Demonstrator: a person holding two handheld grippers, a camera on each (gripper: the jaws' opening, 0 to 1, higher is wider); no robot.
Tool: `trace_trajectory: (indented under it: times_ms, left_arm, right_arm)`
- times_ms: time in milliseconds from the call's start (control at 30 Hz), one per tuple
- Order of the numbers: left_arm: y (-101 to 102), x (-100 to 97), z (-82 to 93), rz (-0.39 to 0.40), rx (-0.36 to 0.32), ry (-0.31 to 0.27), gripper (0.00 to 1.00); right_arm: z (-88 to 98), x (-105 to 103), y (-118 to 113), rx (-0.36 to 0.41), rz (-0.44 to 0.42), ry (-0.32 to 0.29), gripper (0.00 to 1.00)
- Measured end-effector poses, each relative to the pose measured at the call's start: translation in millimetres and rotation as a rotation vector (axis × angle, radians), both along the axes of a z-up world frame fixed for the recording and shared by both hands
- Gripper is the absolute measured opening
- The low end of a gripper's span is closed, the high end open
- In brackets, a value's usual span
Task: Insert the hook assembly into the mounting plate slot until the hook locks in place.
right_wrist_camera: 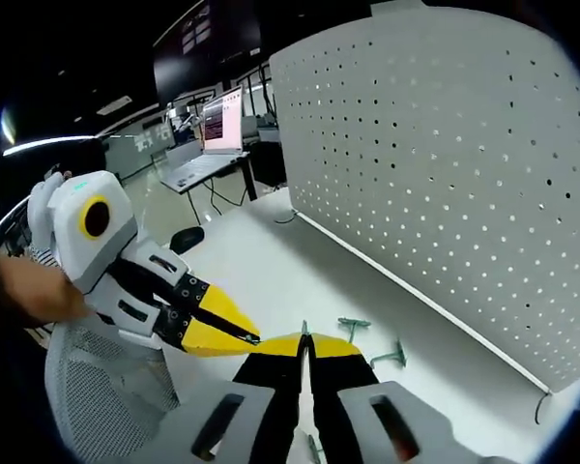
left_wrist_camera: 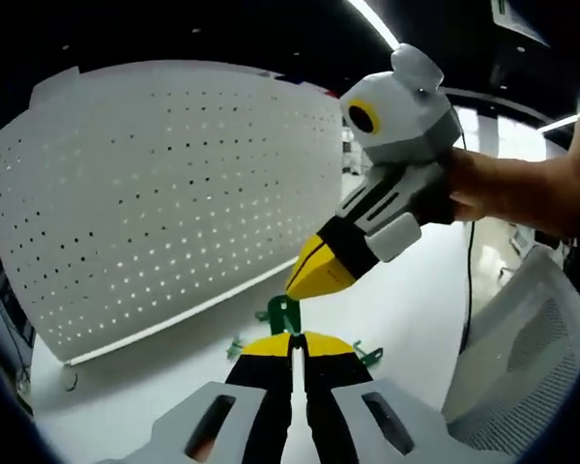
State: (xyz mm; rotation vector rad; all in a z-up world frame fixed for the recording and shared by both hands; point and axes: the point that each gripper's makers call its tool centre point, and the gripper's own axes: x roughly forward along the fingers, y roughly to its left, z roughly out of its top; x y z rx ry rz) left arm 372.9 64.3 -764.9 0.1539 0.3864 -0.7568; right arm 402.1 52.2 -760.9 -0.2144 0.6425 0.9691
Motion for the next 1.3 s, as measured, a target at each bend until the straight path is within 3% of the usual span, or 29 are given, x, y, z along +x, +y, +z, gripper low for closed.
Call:
trace_trajectory:
  times_ms: [267, 467, 733, 1100, 1300]
  left_arm:
    - [2, 1.0, 0.8, 0.021, -0.040, 0.020, 0.02]
    - [5, 1.3, 5.6, 0.035, -0.084, 0.023, 0.02]
    - [5, 0.6, 7.8, 0.039, -0.104, 0.027, 0.02]
    - [3, -0.4, 11.2, 0.034, -0.123, 0.014, 0.01]
    - [5, 1.9, 13.1, 0.039, -0.111, -0.023, 0.03]
  right_arm:
    - [0.2, -2, -1, 0.010, 0.004, -0.017, 0.04]
    - [-6.6, -2, -5, 0.026, -0.011, 0.011, 0.05]
    - [0.4, 0, 2, 0.058, -0.008, 0.010, 0.04]
    - [-0.2, -1, 3, 0.072, -0.025, 0.033, 0.01]
    - [5.4, 1, 2, 0.095, -0.045, 0.053, 0.00]
